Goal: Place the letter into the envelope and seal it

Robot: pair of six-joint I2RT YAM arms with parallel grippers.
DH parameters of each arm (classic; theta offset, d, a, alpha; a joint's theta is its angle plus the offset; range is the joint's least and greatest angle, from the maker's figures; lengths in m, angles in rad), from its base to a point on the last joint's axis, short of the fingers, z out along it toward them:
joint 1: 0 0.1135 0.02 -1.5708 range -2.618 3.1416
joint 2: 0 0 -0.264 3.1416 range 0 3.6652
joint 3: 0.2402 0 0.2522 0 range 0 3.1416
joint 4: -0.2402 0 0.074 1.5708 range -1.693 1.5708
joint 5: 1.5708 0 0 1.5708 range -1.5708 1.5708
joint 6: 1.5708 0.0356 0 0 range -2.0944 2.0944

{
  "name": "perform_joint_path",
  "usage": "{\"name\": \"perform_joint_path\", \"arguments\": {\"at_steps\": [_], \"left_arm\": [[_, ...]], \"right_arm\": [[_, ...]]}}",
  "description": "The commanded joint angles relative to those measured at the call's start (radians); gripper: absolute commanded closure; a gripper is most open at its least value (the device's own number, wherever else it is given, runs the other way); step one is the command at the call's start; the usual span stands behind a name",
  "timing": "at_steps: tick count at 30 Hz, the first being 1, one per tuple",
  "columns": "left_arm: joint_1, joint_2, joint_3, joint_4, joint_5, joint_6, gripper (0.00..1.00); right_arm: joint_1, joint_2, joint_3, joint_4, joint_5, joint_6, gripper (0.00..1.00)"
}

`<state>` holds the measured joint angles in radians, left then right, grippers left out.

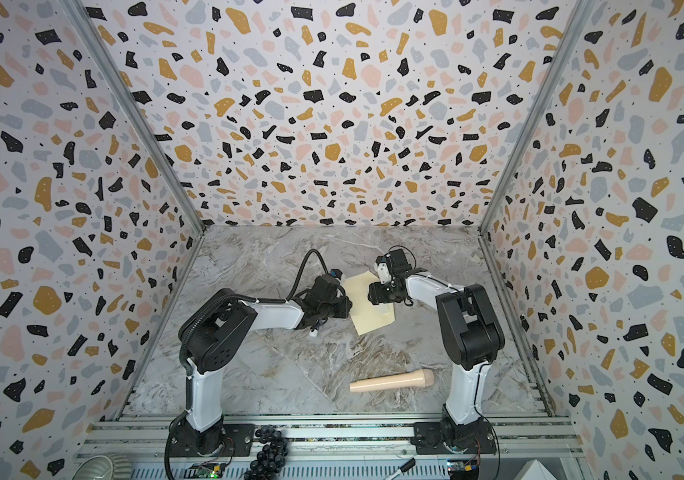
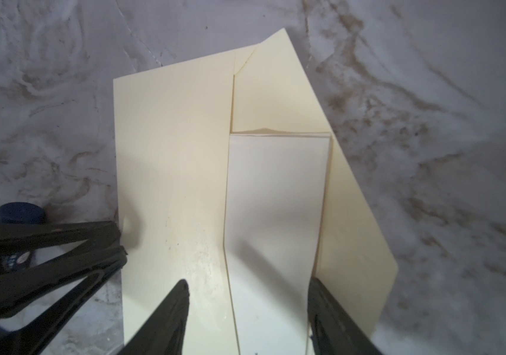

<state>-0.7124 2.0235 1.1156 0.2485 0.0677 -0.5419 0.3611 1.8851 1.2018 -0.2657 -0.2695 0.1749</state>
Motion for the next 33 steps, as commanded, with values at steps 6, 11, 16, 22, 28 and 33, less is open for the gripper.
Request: {"name": "perform_joint_path", "arguments": {"at_steps": [6,11,16,22,28,33], "left_arm": [[0.005,0.031,0.027,0.012,-0.007,0.011,0.79],[0.007,0.039,0.025,0.015,-0.006,0.011,0.79],[0.007,0.046,0.026,0.017,-0.006,0.011,0.79],[0.008,0.050,0.025,0.020,-0.007,0.011,0.79],[0.008,0.052,0.023,0.023,-0.007,0.012,0.79],[0.008,0.053,0.026,0.023,-0.006,0.009,0.79]], "right_arm": [[-0.002,0.023,0.015,0.017,-0.045,0.005,0.38],[-0.002,0.033,0.011,0.023,-0.061,0.003,0.38],[-0.001,0.041,0.006,0.032,-0.087,0.006,0.38],[-0.002,0.049,-0.001,0.045,-0.134,0.005,0.38],[-0.002,0.058,-0.007,0.048,-0.169,0.005,0.38],[0.001,0.063,-0.011,0.046,-0.195,0.008,0.39]]}}
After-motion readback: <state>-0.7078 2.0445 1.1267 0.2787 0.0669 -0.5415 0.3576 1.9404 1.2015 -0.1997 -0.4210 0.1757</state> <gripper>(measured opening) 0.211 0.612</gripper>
